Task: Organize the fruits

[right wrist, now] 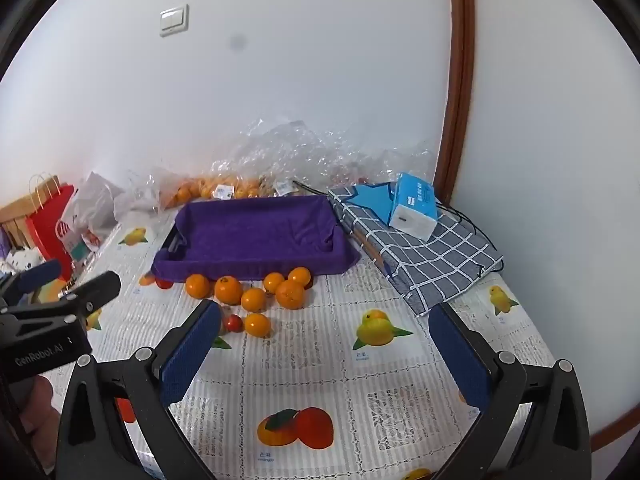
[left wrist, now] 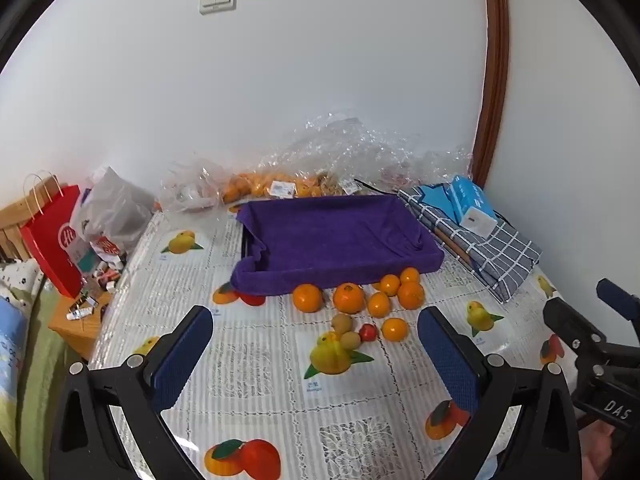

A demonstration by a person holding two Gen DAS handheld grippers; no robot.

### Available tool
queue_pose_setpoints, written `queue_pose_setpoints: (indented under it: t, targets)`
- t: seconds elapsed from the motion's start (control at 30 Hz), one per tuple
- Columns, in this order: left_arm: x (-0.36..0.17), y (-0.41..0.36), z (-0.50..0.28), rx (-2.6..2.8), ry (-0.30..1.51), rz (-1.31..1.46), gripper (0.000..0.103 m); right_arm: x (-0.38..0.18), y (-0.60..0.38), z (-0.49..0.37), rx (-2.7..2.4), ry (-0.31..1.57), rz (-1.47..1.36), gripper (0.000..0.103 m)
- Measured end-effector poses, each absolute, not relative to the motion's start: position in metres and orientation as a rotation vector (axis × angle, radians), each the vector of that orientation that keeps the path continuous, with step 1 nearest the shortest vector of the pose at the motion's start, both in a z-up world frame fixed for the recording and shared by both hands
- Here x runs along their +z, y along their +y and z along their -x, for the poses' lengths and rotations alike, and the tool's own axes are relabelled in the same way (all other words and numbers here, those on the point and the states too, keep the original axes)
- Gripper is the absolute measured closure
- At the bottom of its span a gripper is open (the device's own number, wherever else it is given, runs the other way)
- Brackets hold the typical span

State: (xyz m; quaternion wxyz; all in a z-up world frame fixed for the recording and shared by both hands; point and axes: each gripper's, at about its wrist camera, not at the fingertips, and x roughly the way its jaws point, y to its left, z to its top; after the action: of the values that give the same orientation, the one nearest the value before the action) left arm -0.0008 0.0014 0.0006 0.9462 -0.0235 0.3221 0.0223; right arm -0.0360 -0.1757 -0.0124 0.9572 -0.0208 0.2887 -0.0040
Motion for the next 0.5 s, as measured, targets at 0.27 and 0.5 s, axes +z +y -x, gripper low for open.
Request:
queue_pose_setpoints:
  t: [0.27, 0.5]
  targets:
    - [0.0, -0.01, 0.003, 0.051, 0.642, 0.019, 0.0, -0.006, -0.178, 0.042, -0.001, 0.577, 0.064, 0.0]
    - [0.003, 0.007, 0.005, 0.066, 0.64, 0.059, 0.0, -0.008, -0.18, 0.042, -0.012, 0.579, 0.038, 0.0]
